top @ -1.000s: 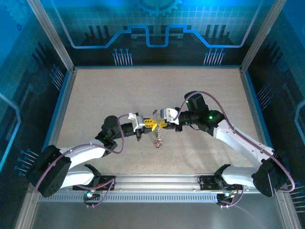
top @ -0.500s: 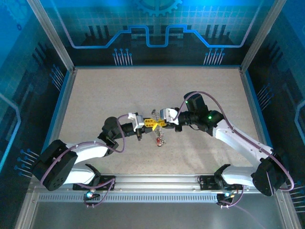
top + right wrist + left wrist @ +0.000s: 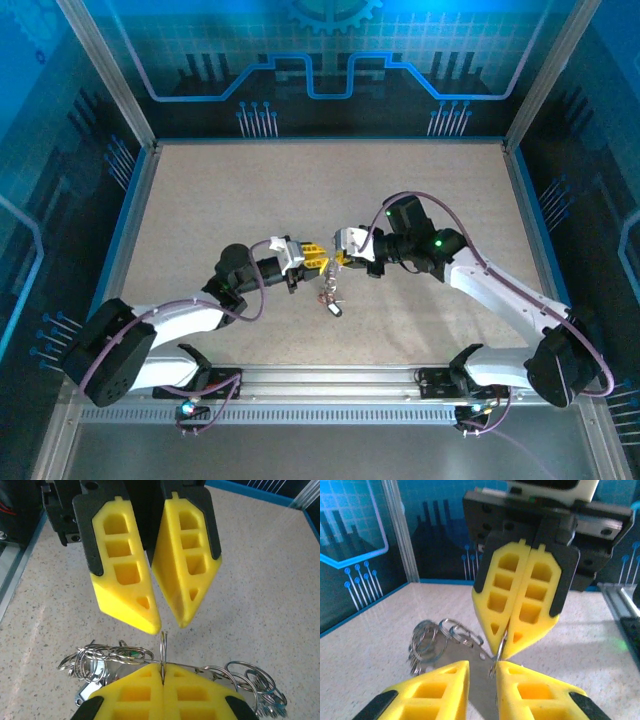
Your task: Put the keys on the keyring
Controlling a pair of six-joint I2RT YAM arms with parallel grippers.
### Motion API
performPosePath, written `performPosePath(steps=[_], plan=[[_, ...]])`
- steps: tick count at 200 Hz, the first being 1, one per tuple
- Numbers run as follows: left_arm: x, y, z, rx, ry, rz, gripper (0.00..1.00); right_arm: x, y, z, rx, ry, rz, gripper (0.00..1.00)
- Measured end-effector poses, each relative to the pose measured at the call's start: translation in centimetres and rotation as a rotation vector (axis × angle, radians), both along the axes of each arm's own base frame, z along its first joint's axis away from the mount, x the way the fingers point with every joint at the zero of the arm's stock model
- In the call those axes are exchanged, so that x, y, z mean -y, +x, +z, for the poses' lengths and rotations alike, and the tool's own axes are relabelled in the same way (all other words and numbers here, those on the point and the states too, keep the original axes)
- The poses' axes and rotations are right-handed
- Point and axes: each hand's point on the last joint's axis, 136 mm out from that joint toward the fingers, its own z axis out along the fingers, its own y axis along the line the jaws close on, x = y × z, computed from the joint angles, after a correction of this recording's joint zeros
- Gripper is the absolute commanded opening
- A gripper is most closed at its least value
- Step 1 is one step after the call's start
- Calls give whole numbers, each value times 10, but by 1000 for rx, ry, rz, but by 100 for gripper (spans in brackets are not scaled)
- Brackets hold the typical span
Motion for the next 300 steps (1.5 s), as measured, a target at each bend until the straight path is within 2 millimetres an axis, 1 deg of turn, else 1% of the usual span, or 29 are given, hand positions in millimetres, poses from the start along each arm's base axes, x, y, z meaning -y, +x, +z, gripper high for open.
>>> performPosePath(steps=[29, 77, 103, 116, 128, 142, 182, 206, 215, 220, 221, 223, 227, 236, 250, 258, 277, 300], plan=[[0, 4, -7, -11, 54, 14, 19, 0, 0, -1, -2, -22, -4, 3], [-1, 3, -17, -32, 90, 12, 18, -3, 3, -9, -28, -62, -3, 4], [-1, 3, -18, -36, 93, 12, 21, -3, 3, -10, -36, -73, -3, 4], [-1, 3, -18, -38, 94, 9, 25, -3, 2, -11, -38, -77, -4, 3], [-1, 2, -18, -43, 94, 7, 31, -3, 2, -11, -41, -79, -4, 3], [-1, 1, -17, -39, 91, 0, 32, -3, 2, -13, -42, -85, -3, 3], [0, -3, -14, -37, 86, -20, 27, -7, 2, -14, -37, -92, 9, 2], [0, -3, -15, -49, 85, -26, 20, -9, 1, -14, -34, -94, 18, 1], [1, -3, -16, -53, 88, -27, 16, -10, 0, -14, -36, -92, 22, 1], [1, -3, -16, -62, 89, -27, 12, -10, 0, -14, -36, -92, 23, 1], [1, -3, -16, -61, 90, -28, 10, -10, 0, -14, -37, -91, 24, 1], [1, -3, -15, -59, 92, -29, 10, -10, 0, -14, -36, -90, 25, 1], [2, -2, -15, -68, 90, -29, 5, -10, 0, -14, -37, -90, 25, 1], [2, -2, -15, -63, 99, -31, 0, -10, 0, -13, -35, -91, 22, 2], [3, -1, -16, -71, 110, -33, 0, -9, 2, -13, -31, -93, 17, 2], [3, -1, -16, -76, 116, -33, 3, -9, 2, -13, -31, -93, 16, 2], [4, 0, -17, -83, 127, -34, 6, -9, 2, -13, -35, -92, 12, 3], [3, 1, -18, -81, 141, -30, 6, -9, 2, -13, -40, -90, 7, 3]])
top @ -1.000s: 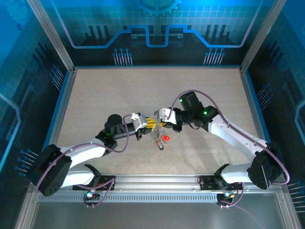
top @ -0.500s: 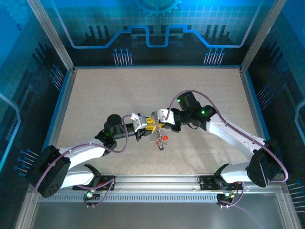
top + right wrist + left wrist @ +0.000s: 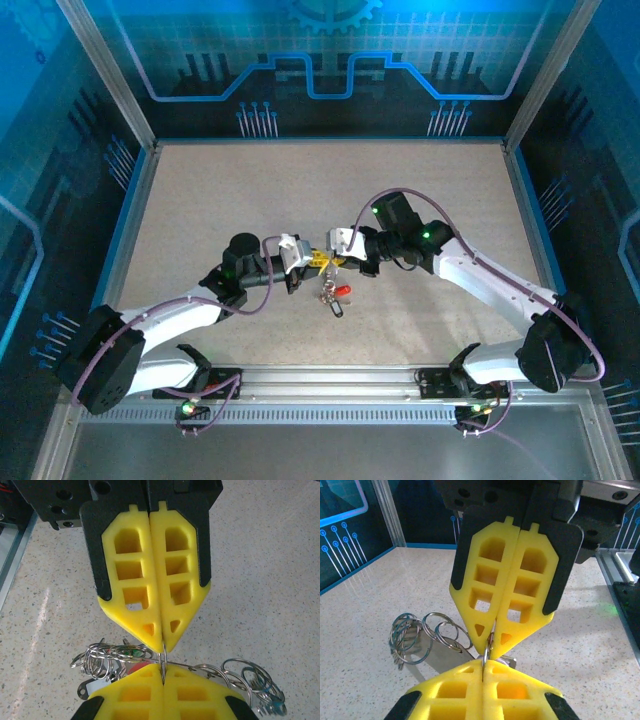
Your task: Put the keys on the keyring
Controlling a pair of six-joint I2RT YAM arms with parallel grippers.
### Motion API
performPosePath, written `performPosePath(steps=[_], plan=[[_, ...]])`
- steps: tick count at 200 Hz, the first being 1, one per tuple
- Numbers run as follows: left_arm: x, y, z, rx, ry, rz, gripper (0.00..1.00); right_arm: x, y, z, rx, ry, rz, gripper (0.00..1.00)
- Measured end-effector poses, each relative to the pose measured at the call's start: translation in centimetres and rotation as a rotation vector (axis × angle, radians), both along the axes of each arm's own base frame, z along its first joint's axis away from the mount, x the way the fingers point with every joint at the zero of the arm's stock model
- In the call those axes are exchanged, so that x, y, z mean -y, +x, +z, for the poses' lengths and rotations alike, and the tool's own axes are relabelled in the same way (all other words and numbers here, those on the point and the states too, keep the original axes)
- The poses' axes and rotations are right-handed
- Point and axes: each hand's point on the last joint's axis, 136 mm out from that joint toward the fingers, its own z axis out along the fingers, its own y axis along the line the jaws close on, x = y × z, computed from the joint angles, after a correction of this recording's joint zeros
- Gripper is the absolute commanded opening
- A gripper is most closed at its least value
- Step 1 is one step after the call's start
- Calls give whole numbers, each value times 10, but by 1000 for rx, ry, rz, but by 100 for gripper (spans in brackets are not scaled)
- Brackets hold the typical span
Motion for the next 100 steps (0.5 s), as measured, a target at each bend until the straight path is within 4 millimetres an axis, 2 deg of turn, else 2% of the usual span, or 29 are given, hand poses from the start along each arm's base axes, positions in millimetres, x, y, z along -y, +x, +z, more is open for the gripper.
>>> performPosePath(steps=[100], plan=[[2, 3, -1, -26, 32, 6, 6, 0, 1, 3, -21, 21, -11, 2]])
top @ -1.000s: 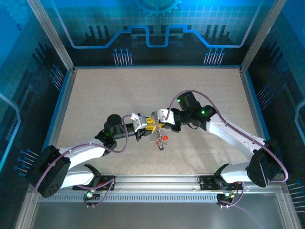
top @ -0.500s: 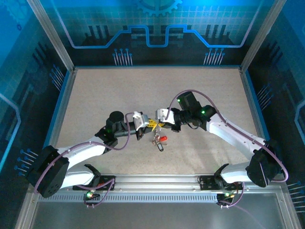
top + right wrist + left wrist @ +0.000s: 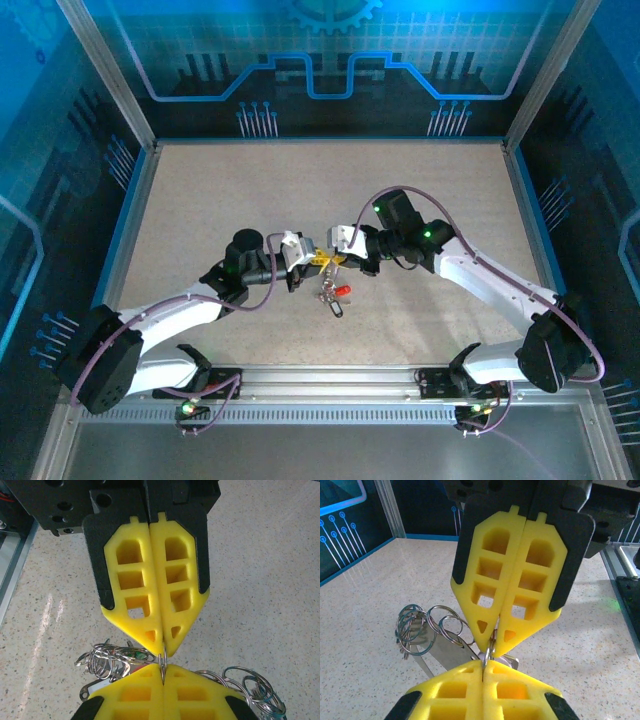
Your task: Put the keys on the keyring
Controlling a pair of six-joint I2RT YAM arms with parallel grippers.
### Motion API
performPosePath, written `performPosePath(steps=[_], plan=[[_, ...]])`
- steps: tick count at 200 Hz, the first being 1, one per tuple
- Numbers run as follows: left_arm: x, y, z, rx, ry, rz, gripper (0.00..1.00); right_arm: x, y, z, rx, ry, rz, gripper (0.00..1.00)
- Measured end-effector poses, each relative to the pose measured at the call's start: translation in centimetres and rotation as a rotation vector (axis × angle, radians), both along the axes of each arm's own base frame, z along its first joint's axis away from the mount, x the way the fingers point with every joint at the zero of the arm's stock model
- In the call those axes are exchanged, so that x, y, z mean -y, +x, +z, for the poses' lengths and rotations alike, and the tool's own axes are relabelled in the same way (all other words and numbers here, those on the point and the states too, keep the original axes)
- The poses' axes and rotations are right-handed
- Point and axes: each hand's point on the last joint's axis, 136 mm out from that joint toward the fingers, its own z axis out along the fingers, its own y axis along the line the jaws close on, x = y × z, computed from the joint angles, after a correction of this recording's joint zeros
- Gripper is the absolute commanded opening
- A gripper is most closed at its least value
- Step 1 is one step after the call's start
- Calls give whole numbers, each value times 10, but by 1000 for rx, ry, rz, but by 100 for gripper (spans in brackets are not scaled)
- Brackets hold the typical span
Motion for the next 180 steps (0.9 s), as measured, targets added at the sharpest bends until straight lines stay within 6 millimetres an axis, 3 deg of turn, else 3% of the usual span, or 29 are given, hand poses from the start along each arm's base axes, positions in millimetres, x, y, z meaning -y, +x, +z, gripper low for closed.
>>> performPosePath(steps=[65, 96, 119, 153, 180], plan=[[2, 0, -2, 7, 16, -9, 12, -1, -2, 1, -6, 10, 11, 0], [3, 1, -3, 2, 24, -13, 0, -1, -2, 2, -4, 10, 10, 0], [3, 1, -3, 10, 31, -16, 0, -1, -1, 2, -3, 10, 10, 0], [3, 1, -2, 17, 30, -15, 0, -3, -2, 4, -3, 21, 20, 23], [1, -1, -5, 29, 18, -12, 0, -4, -5, 18, 19, 70, 35, 26]])
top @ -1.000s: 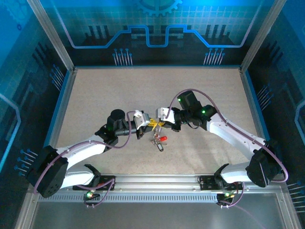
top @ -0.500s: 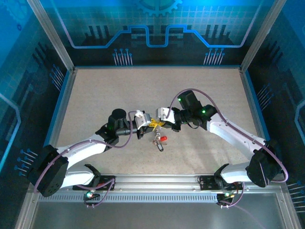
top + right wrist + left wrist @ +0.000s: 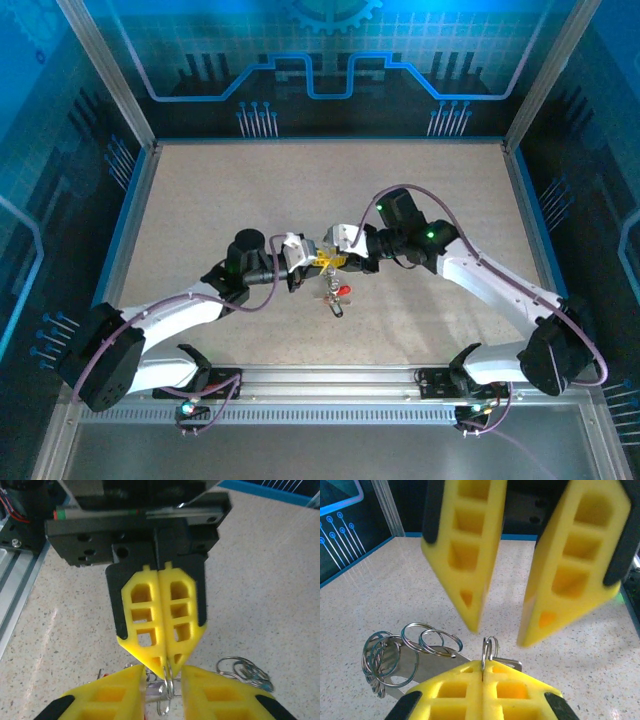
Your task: Put the keys on the keyring
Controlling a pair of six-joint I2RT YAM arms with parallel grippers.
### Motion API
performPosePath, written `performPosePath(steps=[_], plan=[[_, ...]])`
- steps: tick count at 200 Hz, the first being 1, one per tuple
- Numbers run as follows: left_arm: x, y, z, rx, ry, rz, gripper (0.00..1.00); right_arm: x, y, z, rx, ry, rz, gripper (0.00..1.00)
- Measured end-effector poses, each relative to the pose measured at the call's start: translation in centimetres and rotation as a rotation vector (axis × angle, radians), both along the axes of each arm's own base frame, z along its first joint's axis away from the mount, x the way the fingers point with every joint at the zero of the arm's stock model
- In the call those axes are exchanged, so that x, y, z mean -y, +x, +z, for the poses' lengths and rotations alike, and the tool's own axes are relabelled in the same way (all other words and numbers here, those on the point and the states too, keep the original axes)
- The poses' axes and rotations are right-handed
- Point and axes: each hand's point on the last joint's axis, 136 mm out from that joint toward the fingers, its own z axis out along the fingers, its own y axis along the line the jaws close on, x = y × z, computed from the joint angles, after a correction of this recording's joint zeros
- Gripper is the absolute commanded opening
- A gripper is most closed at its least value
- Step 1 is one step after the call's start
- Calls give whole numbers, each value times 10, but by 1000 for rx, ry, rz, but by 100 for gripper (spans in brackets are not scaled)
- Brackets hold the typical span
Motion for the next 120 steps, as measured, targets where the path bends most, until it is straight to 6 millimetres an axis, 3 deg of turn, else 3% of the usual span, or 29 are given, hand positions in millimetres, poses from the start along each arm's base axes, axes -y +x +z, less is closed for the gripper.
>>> performPosePath(steps=[37, 75, 120], plan=[[-2, -1, 3, -5, -26, -3, 0, 9, -1, 12, 31, 32, -17, 26], [-4, -3, 19, 31, -79, -5, 0, 12, -2, 7, 11, 29, -27, 26], [-4, -8, 23, 23, -125, -19, 0, 11, -2, 9, -1, 40, -32, 23]])
